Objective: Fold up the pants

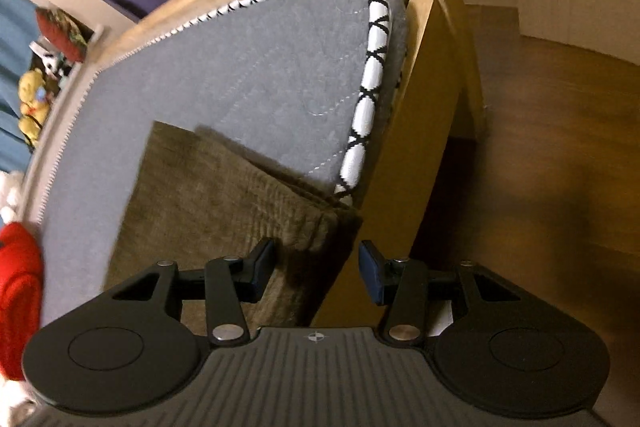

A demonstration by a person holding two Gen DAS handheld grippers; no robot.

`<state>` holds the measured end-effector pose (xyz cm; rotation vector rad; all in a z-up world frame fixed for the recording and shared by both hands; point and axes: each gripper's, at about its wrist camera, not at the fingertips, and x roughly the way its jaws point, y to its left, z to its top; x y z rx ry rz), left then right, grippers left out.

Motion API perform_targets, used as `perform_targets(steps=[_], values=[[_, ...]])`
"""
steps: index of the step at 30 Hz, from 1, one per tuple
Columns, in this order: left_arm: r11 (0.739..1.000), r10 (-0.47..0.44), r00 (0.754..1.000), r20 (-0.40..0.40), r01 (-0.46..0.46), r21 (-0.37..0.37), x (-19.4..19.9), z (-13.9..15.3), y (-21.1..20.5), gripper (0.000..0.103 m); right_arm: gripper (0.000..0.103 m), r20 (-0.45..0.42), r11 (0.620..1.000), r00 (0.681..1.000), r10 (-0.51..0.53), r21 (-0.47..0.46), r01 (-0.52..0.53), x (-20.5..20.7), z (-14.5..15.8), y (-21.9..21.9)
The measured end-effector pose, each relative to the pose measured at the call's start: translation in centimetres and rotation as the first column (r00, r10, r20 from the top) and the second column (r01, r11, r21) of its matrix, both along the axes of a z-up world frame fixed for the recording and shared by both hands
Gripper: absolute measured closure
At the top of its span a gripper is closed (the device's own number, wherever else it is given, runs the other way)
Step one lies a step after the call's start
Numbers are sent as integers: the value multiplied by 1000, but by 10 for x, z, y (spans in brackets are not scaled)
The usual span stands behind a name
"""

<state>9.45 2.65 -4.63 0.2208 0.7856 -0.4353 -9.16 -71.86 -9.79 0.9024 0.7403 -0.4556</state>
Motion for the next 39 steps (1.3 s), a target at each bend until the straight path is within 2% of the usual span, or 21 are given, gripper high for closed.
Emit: perform_targets(steps=[6, 11, 16, 18, 19, 21, 23, 24, 26, 28, 30, 32, 34, 35, 36, 37, 38, 39], values=[[1000, 14, 1000, 7, -14, 2, 0, 0, 7, 50, 54, 9, 999, 1000, 25, -27, -25, 0, -2, -1], [1000, 18, 1000, 17, -18, -3, -1, 4, 8, 50, 76, 28, 996, 998, 50, -74, -48, -3, 5, 5], [1000, 19, 999, 37, -18, -18, -5, 12, 10, 50, 82, 88, 991, 995, 40, -127, -29, -14, 33, 21], [999, 27, 999, 46, -26, -25, -6, 16, 13, 50, 82, 105, 980, 993, 56, -198, -35, -16, 53, 38], [999, 32, 998, 49, -30, -29, -6, 17, 14, 50, 83, 110, 963, 990, 84, -266, -52, -15, 66, 52], [998, 50, 997, 55, -48, -32, -7, 18, 18, 50, 83, 119, 899, 979, 167, -425, -102, -11, 95, 94], [997, 72, 996, 60, -70, -37, -7, 20, 23, 50, 83, 117, 786, 950, 291, -596, -167, -6, 121, 151], [996, 85, 994, 61, -83, -39, -5, 21, 27, 50, 83, 110, 715, 927, 359, -671, -197, -4, 131, 183], [992, 122, 991, 58, -119, -49, -3, 22, 35, 50, 84, 68, 527, 840, 538, -805, -272, -3, 144, 261], [986, 160, 986, 55, -156, -66, -1, 24, 44, 50, 84, -6, 345, 717, 697, -874, -343, -10, 143, 340], [977, 195, 980, 48, -190, -92, 1, 27, 56, 50, 84, -118, 132, 545, 830, -908, -398, -26, 127, 422], [969, 225, 974, 36, -220, -117, 3, 30, 67, 50, 84, -244, -82, 349, 905, -904, -420, -52, 97, 498], [961, 247, 969, 15, -243, -135, 6, 30, 79, 50, 83, -361, -252, 158, 919, -847, -469, -77, 59, 558], [958, 252, 968, 3, -249, -141, 7, 30, 84, 49, 83, -417, -327, 83, 905, -808, -490, -86, 40, 582], [956, 257, 966, -10, -255, -147, 8, 29, 88, 48, 82, -454, -378, 34, 890, -778, -502, -94, 23, 600], [953, 259, 965, -25, -260, -155, 9, 27, 92, 45, 80, -477, -406, 4, 879, -754, -517, -99, 9, 612], [951, 259, 965, -40, -262, -163, 9, 27, 95, 44, 77, -489, -420, -18, 872, -728, -541, -101, -2, 621], [950, 255, 965, -54, -261, -173, 9, 25, 98, 44, 73, -499, -423, -23, 866, -707, -566, -103, -9, 627]])
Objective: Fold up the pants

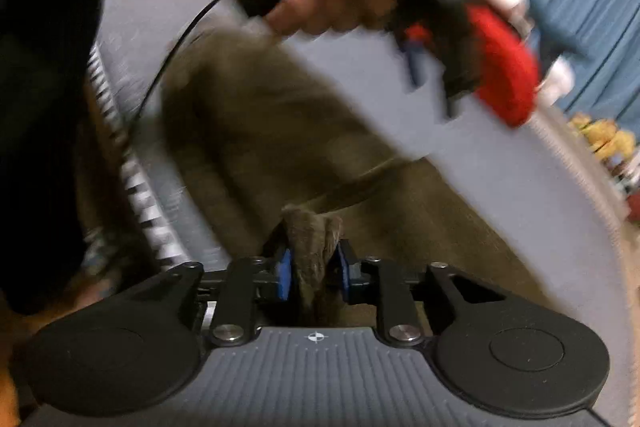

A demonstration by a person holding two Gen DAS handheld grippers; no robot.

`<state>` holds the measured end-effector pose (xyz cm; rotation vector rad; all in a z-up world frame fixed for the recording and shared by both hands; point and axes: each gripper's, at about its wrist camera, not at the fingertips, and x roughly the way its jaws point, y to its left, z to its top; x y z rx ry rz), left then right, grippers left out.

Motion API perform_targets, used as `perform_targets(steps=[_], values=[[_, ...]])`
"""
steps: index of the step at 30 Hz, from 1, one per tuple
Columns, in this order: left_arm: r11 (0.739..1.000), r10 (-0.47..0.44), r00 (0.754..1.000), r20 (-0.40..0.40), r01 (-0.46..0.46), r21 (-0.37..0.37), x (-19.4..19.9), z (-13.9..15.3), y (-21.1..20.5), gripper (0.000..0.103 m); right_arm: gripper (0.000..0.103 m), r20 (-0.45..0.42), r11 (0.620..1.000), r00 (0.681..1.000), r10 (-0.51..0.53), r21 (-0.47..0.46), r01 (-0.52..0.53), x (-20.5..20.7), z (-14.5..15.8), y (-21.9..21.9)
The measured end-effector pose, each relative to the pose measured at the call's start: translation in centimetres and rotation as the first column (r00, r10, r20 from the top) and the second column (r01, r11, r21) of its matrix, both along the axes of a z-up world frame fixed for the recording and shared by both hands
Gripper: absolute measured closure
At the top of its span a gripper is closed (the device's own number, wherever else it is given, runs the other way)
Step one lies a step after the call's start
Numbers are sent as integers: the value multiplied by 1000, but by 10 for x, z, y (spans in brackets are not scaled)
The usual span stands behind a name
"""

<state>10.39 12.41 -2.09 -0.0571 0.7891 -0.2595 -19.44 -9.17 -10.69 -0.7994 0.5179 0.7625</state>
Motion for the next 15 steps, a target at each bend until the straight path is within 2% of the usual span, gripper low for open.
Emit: perform_targets(steps=[2, 5, 7, 8, 13, 15], values=[[999, -11, 1000, -22, 10, -35, -1, -1, 6, 44, 62, -7, 1000, 1000, 18, -4, -18, -6, -1, 0], [987, -44, 996, -81, 31, -159, -2, -5, 16, 44, 60, -7, 998, 999, 35, 44, -35, -10, 14, -9], [964, -65, 987, -145, 25, -264, 0, -11, 23, 44, 60, -48, 993, 999, 24, 113, -18, -4, 27, -16], [956, -70, 983, -172, 16, -293, 1, -15, 24, 43, 60, -76, 988, 997, 15, 157, -2, -2, 33, -22], [943, -26, 955, -296, -74, -324, 11, -39, 25, 38, 59, -108, 941, 990, -86, 317, 116, 18, 56, -52], [941, -29, 946, -322, -83, -327, 20, -48, 22, 37, 53, -109, 911, 980, -164, 364, 193, 30, 62, -68]])
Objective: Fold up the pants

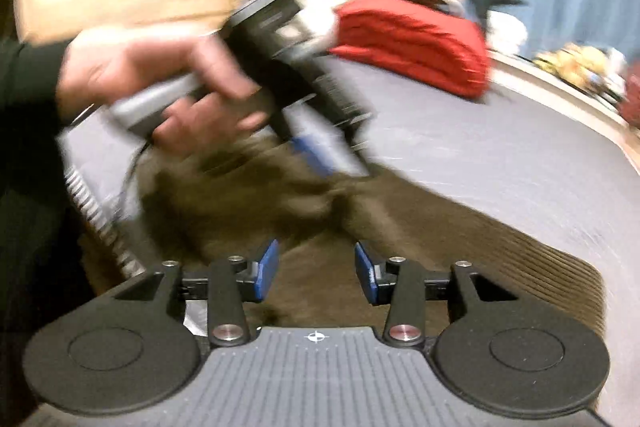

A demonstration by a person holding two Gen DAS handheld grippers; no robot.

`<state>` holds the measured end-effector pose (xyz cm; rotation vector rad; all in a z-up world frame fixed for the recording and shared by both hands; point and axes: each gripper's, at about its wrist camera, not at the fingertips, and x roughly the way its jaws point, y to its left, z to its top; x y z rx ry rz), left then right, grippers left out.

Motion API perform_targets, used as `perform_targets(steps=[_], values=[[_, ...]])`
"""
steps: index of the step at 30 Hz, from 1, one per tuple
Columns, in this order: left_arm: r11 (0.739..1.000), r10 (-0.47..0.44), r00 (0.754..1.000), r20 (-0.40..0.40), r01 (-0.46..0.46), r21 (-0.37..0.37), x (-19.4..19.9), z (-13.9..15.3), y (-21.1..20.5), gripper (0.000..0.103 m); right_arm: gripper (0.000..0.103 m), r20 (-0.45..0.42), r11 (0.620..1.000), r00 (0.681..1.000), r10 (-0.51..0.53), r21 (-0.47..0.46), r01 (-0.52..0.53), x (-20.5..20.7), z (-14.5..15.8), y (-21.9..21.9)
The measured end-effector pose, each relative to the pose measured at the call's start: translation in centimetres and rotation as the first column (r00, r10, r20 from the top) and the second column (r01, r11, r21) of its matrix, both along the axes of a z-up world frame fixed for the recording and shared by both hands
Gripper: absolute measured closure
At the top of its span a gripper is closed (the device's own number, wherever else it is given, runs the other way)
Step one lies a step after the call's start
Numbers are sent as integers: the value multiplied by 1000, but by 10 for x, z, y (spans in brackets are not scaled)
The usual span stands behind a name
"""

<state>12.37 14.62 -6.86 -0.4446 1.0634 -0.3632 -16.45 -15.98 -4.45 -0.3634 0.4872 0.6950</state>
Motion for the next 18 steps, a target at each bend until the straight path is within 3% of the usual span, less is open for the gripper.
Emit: perform_targets(steps=[3, 5, 7, 10, 12, 14, 16, 18], values=[[999, -15, 1000, -5, 15, 44, 10, -11, -10, 33, 38, 16, 982, 982, -187, 35, 187, 19, 4, -27], [994, -40, 999, 15, 38, 98, 11, -13, -20, 26, 30, -11, 942, 944, -330, 50, 331, 35, 4, -49], [986, -76, 996, 43, 69, 149, 9, -11, -32, 20, 28, -58, 877, 879, -473, 64, 476, 50, 2, -76], [971, -93, 992, 85, 72, 227, 3, -10, -44, 21, 28, -158, 754, 755, -637, 74, 652, 67, -8, -122], [962, -105, 987, 120, 70, 262, -1, -7, -49, 34, 27, -214, 690, 685, -697, 61, 721, 71, -19, -148], [943, -143, 972, 188, 76, 324, -9, 3, -56, 67, 22, -244, 664, 653, -717, 44, 746, 71, -30, -161], [915, -200, 947, 252, 89, 394, -16, 15, -68, 76, 17, -263, 662, 641, -721, 11, 749, 71, -40, -168], [915, -221, 927, 302, 90, 393, -24, 30, -70, 78, 17, -283, 671, 643, -711, 1, 742, 70, -47, -172]])
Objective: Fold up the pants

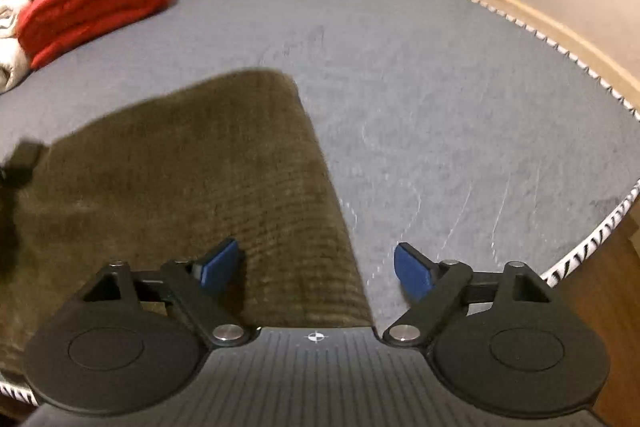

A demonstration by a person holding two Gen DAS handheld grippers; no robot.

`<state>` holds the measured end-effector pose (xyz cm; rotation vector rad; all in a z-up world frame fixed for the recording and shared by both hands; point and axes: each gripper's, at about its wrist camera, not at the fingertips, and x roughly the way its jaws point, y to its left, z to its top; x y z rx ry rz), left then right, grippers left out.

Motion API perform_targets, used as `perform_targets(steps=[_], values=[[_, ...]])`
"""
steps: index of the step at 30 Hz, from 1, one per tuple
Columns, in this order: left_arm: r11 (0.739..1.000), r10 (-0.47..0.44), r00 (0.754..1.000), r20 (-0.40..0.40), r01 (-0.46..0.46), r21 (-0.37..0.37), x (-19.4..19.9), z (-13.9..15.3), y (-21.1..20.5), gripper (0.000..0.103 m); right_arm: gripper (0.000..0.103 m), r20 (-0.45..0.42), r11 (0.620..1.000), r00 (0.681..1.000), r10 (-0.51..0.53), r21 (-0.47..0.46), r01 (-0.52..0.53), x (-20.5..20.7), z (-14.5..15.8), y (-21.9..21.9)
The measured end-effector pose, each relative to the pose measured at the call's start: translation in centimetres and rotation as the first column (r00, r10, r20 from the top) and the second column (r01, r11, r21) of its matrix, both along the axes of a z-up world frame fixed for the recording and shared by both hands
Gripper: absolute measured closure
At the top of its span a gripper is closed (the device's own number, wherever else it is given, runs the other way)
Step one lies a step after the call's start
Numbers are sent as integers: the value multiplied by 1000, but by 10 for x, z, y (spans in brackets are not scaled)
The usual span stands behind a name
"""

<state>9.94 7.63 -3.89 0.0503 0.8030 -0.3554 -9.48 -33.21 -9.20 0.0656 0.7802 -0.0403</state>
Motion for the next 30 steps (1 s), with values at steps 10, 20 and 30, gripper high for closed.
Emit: perform_targets(steps=[10, 20, 30], values=[[985, 150, 988, -36, -146, 91, 19, -8, 23, 61, 16, -25, 997, 999, 26, 79, -24, 9, 0, -9], [995, -101, 980, 169, 99, 21, -21, 28, -7, 62, 56, -54, 987, 998, 22, 162, -13, 9, 0, -17], [996, -73, 997, -29, 74, 40, -3, 6, 2, 80, 62, -34, 975, 999, -25, 221, 32, 3, 12, -25]])
